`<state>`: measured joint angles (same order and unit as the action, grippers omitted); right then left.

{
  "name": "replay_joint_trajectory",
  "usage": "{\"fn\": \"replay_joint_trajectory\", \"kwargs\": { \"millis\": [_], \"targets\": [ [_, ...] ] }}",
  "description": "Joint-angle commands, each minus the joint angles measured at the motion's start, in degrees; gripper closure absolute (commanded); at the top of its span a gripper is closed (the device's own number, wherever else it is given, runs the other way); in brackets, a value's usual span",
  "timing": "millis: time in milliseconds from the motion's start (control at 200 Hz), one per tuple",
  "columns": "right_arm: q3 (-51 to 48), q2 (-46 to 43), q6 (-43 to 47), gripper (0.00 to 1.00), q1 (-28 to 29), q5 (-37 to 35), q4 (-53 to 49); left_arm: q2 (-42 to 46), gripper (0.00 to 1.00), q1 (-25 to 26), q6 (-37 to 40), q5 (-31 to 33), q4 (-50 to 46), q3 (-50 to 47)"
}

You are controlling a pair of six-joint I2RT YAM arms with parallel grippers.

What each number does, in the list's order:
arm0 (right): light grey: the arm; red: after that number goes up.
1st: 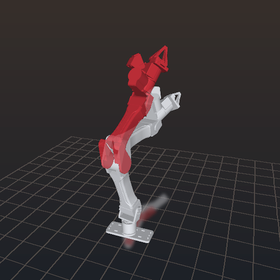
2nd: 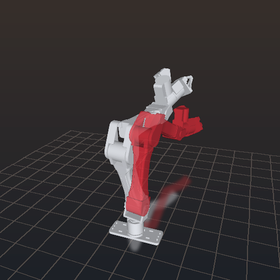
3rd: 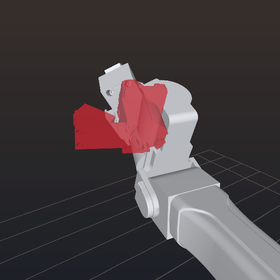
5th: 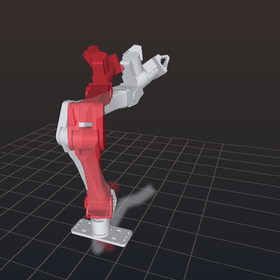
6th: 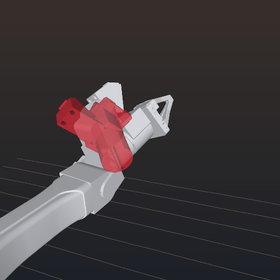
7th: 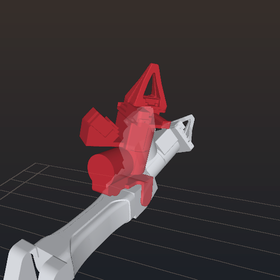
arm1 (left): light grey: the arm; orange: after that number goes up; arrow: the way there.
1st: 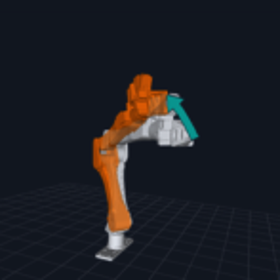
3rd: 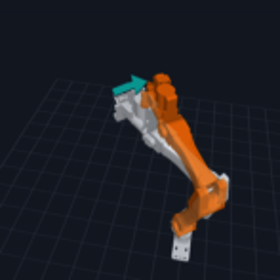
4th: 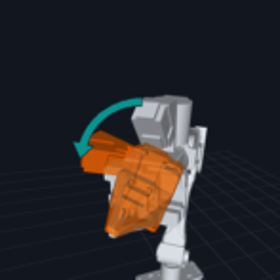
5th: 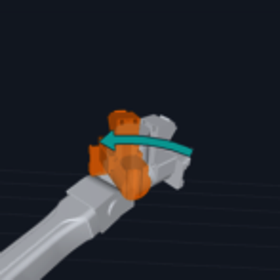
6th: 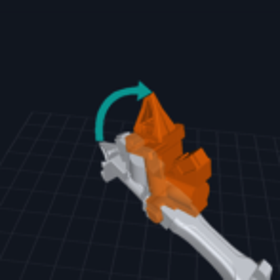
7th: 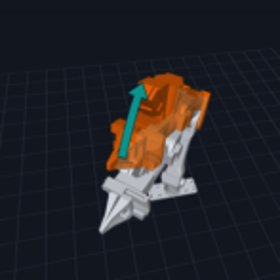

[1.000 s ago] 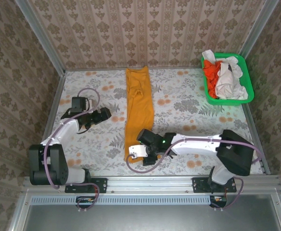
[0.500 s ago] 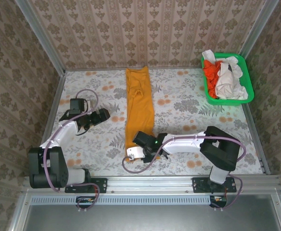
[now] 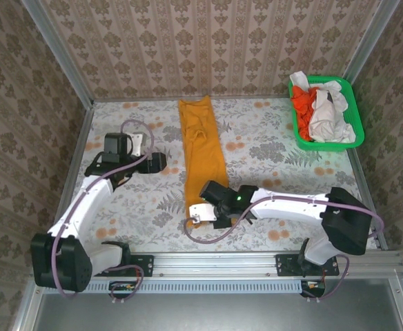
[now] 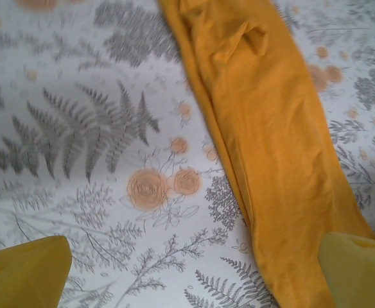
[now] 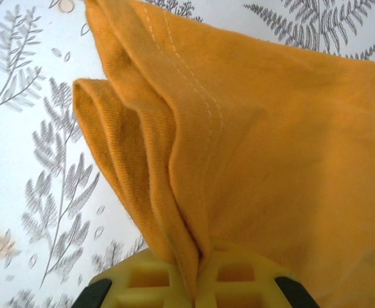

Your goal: Fold and stack the t-shirts

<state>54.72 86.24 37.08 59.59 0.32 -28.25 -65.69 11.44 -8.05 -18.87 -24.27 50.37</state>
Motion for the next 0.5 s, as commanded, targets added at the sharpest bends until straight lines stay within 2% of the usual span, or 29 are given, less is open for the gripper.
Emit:
{"fn": "replay_joint_trajectory", "kwargs": {
  "millis": [0,250,495],
  "targets": [
    [2.43,-3.52,-0.31,1.0,-1.82,3.79,-8.37,3.57,0.0,0.07,15.72,-5.3,-7.03,2.36],
    [13.36,0.29,6.67,1.0,-9.16,3.84,-11.03,14.18,0.0,0.16,32.27,-12.42,-12.92,-1.3],
    [25.89,11.91,13.43,1.0,-16.79,1.89,-11.96,22.89,0.0,-0.2,36.38,-13.64,-10.47,-8.86]
  ]
}}
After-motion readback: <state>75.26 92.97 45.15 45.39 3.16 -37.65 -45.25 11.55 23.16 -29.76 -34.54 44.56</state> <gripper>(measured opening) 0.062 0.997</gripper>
